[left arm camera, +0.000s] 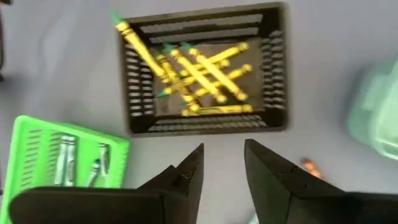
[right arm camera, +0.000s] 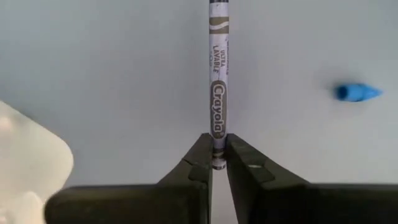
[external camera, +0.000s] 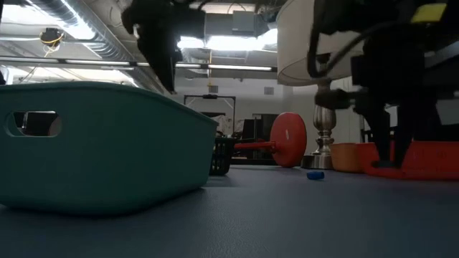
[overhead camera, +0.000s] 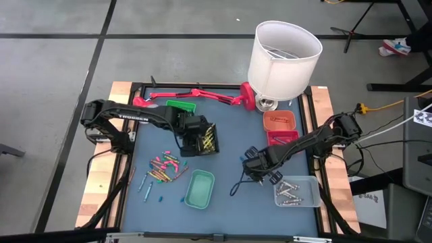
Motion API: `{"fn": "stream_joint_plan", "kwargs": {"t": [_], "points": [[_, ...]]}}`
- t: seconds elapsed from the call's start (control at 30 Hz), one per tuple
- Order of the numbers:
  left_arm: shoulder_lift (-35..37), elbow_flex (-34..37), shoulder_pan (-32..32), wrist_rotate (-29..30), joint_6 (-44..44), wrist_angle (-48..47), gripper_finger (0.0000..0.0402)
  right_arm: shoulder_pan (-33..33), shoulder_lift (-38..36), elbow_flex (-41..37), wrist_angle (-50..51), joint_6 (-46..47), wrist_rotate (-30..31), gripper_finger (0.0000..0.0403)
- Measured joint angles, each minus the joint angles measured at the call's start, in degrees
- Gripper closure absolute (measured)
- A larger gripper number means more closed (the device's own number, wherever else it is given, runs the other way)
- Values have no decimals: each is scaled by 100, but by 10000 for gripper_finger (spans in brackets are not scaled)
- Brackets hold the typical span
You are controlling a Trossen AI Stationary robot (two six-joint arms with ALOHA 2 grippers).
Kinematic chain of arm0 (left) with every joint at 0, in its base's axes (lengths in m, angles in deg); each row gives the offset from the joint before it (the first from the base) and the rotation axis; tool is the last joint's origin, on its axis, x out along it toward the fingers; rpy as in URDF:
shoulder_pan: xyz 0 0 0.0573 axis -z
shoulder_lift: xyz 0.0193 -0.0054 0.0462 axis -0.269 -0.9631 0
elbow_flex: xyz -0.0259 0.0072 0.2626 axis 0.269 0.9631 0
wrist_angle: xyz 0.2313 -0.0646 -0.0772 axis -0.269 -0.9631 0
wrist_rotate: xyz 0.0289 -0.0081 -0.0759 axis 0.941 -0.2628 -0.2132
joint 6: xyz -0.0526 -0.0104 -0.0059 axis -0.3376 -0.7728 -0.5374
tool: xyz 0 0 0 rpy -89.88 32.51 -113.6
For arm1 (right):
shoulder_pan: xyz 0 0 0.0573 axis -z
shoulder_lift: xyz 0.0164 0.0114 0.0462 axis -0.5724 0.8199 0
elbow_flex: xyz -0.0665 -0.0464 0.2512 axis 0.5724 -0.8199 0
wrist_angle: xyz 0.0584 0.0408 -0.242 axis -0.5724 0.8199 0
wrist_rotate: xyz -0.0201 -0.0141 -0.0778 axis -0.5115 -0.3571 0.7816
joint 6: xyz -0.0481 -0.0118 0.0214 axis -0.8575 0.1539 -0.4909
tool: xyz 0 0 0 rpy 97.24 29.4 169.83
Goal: Sort crayons
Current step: Put the dark blue crayon into the red bin
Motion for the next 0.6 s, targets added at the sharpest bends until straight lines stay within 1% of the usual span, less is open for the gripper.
{"fn": "stream_joint_plan", "kwargs": {"t": [0.13,0.23,0.33,0.43,0.6], "points": [[2,-80,225,-358,-27,-241,302,0,-2,338,386,19,0,371],[-2,-78,397,-610,-222,-393,302,0,-4,625,778,21,0,371],[-2,-78,585,-711,-437,-480,302,0,-5,919,1237,34,0,371],[-2,-78,785,-734,-689,-499,302,0,-44,1187,1700,288,0,370],[-2,-77,1104,-740,-961,-498,302,0,-419,1275,2132,690,12,370]]}}
